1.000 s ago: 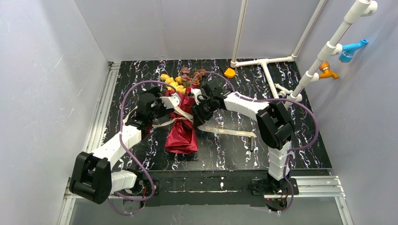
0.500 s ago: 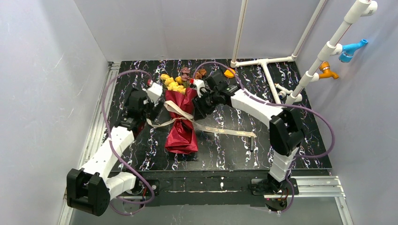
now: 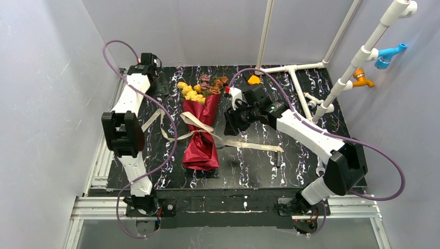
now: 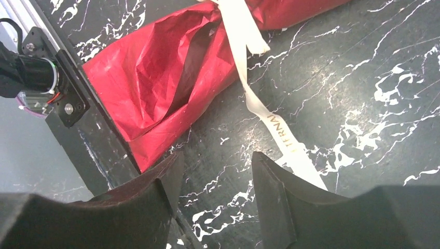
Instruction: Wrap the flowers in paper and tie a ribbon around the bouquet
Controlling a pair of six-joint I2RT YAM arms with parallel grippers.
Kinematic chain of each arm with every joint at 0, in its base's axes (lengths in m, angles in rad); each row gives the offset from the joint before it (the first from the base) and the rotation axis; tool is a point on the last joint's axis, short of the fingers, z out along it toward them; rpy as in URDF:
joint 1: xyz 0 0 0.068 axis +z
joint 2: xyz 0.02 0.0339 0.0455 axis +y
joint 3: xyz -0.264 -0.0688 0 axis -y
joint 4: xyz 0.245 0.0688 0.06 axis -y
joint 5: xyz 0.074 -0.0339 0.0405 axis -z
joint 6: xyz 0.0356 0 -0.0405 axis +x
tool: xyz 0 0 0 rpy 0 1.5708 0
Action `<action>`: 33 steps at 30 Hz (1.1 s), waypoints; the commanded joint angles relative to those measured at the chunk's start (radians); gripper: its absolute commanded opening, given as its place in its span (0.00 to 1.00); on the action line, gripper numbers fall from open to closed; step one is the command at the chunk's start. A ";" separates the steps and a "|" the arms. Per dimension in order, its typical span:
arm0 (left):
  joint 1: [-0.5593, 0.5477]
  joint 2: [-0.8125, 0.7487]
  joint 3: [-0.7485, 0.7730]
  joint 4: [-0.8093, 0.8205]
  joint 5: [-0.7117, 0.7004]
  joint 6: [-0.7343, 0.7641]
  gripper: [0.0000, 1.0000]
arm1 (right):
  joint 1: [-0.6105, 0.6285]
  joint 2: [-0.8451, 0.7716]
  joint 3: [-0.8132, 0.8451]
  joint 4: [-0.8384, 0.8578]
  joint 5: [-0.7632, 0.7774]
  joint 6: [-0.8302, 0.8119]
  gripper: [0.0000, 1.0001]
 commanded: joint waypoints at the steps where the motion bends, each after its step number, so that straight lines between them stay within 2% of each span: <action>1: 0.095 0.070 0.126 -0.250 0.136 -0.245 0.79 | 0.001 -0.068 -0.048 0.040 0.007 0.039 0.61; 4: 0.161 0.103 0.095 -0.227 0.280 -0.360 0.71 | 0.001 -0.071 -0.071 0.040 0.016 0.038 0.61; 8: 0.214 0.104 -0.023 -0.109 0.398 -0.477 0.68 | 0.001 -0.065 -0.081 0.029 0.013 0.035 0.61; 15: 0.222 0.167 -0.078 0.002 0.485 -0.552 0.65 | 0.001 -0.078 -0.089 0.015 0.026 0.021 0.61; 22: 0.224 0.210 -0.114 0.056 0.464 -0.604 0.54 | 0.001 -0.092 -0.084 -0.007 0.035 0.012 0.61; 26: 0.225 0.232 -0.124 0.070 0.445 -0.610 0.40 | 0.001 -0.099 -0.082 -0.018 0.038 0.012 0.61; 29: 0.229 0.239 -0.119 0.086 0.441 -0.600 0.22 | 0.001 -0.102 -0.076 -0.024 0.038 0.012 0.61; 31: 0.230 0.236 -0.116 0.099 0.443 -0.581 0.05 | 0.001 -0.105 -0.073 -0.028 0.040 0.012 0.61; 32: 0.229 0.225 -0.120 0.099 0.442 -0.569 0.00 | 0.001 -0.108 -0.073 -0.029 0.040 0.012 0.61; 33: 0.229 0.209 -0.134 0.102 0.436 -0.561 0.00 | 0.001 -0.109 -0.072 -0.030 0.040 0.012 0.61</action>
